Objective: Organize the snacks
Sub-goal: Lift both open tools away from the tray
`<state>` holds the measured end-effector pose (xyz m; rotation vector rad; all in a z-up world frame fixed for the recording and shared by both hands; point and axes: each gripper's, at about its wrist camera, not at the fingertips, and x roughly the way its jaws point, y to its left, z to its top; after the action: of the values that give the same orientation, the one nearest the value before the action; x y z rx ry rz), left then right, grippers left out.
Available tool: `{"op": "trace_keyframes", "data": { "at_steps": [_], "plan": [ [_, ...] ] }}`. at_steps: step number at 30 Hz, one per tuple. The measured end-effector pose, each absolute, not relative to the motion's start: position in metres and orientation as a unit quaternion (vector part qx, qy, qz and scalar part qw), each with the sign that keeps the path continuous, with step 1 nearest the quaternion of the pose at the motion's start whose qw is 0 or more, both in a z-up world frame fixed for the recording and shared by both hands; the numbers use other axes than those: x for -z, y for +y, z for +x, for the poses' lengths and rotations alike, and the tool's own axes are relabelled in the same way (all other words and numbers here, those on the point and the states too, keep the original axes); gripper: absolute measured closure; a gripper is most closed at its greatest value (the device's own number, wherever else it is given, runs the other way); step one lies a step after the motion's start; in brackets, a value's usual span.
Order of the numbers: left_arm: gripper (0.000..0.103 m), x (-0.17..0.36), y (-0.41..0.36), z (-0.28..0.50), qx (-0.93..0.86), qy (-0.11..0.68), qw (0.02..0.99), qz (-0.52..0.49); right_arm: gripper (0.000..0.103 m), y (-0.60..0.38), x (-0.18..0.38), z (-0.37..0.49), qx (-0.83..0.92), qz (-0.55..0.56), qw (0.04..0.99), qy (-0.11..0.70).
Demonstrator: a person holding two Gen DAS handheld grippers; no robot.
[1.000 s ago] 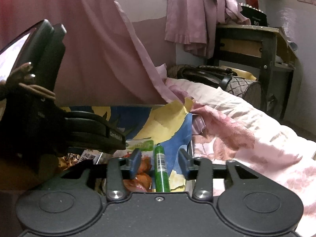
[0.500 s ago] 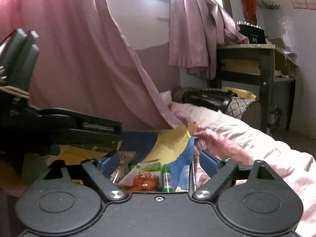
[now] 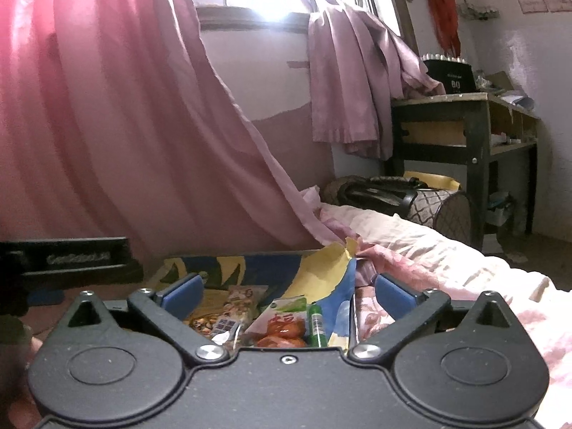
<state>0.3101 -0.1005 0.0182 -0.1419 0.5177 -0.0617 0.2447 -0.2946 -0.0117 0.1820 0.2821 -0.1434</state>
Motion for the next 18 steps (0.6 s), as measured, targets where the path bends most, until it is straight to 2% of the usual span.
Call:
{"op": "trace_keyframes", "data": {
  "at_steps": [10, 18],
  "plan": [
    [0.000, -0.032, -0.060, 0.252, 0.019, 0.220, 0.972, -0.085, 0.001, -0.284, -0.005, 0.193, 0.076, 0.081, 0.989, 0.100],
    [0.000, -0.039, -0.039, 0.209, 0.022, 0.194, 0.978, -0.074, 0.001, -0.271, -0.008, 0.160, 0.060, 0.087, 0.989, 0.100]
  ]
}}
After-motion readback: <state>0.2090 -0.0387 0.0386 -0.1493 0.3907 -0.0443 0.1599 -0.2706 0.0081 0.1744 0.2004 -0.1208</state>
